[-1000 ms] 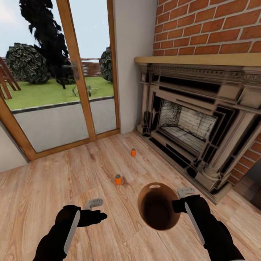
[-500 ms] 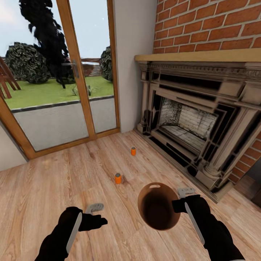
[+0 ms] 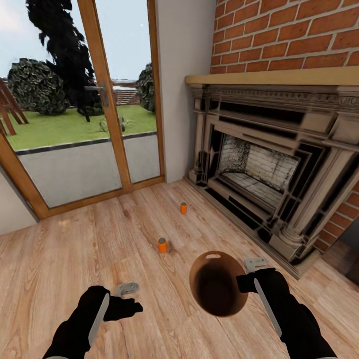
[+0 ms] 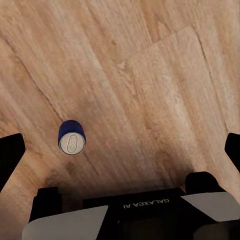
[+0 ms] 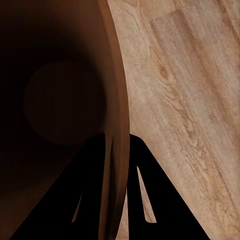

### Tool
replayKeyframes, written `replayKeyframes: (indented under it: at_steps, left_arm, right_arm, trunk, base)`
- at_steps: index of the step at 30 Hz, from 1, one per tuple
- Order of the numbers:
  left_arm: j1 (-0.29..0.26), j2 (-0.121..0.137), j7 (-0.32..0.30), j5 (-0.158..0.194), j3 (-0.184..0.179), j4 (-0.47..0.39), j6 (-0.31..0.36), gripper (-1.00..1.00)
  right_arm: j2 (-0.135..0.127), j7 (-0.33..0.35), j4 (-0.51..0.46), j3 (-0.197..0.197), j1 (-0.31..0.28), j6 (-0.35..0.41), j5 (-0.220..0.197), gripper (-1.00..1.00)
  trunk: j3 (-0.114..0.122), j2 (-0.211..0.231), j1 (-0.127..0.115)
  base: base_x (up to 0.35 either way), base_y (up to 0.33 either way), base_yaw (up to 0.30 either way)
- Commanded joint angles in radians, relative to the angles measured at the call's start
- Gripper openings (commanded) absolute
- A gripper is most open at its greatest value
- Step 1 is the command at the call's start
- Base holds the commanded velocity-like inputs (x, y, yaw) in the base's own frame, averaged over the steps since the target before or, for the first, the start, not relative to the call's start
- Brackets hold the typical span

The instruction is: Put the three can of soda from the living room inside the tash can in the kitchen.

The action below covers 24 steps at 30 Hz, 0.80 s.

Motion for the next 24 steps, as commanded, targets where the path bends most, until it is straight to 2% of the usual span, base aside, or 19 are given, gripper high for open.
replayKeyframes:
  at_steps: [1, 5, 6, 8, 9, 12, 24]
  left_arm:
    - [-0.004, 0.005, -0.001, 0.004, 0.001, 0.007, -0.003, 1.0]
    - [-0.028, 0.038, -0.006, 0.042, 0.014, 0.045, -0.026, 1.0]
    - [-0.035, 0.054, -0.008, 0.067, 0.018, 0.067, -0.032, 1.0]
    - [-0.04, 0.072, -0.009, 0.09, 0.02, 0.09, -0.038, 1.0]
    - [-0.044, 0.09, -0.009, 0.109, 0.021, 0.109, -0.047, 1.0]
    - [-0.05, 0.109, -0.01, 0.131, 0.023, 0.134, -0.06, 1.0]
    - [-0.054, 0.122, -0.009, 0.144, 0.024, 0.155, -0.071, 1.0]
  right_arm:
    - [0.0, 0.005, 0.0, 0.0, 0.0, 0.0, -0.013, -1.0]
    - [0.0, 0.005, 0.0, 0.0, 0.0, 0.0, -0.013, -1.0]
    - [0.0, 0.005, 0.0, 0.001, 0.0, 0.0, -0.013, -1.0]
    - [0.0, 0.005, -0.001, 0.0, 0.0, 0.0, -0.013, -1.0]
    - [0.0, 0.005, -0.001, 0.0, 0.0, 0.0, -0.013, -1.0]
    - [0.0, 0.005, -0.002, 0.001, 0.0, 0.0, -0.014, -1.0]
    - [0.001, 0.005, -0.001, 0.001, 0.0, 0.0, -0.015, -1.0]
  trunk:
    - [0.0, 0.0, 0.0]
    - [0.0, 0.0, 0.0]
    - [0.0, 0.0, 0.0]
    - [0.0, 0.0, 0.0]
    - [0.0, 0.0, 0.0]
    - [0.0, 0.0, 0.0]
    - [0.0, 0.0, 0.0]
  base:
    - [0.0, 0.0, 0.0]
    - [0.0, 0.0, 0.0]
    - [0.0, 0.0, 0.0]
    - [0.0, 0.0, 0.0]
    - [0.0, 0.0, 0.0]
    - [0.0, 0.0, 0.0]
    - [0.0, 0.0, 0.0]
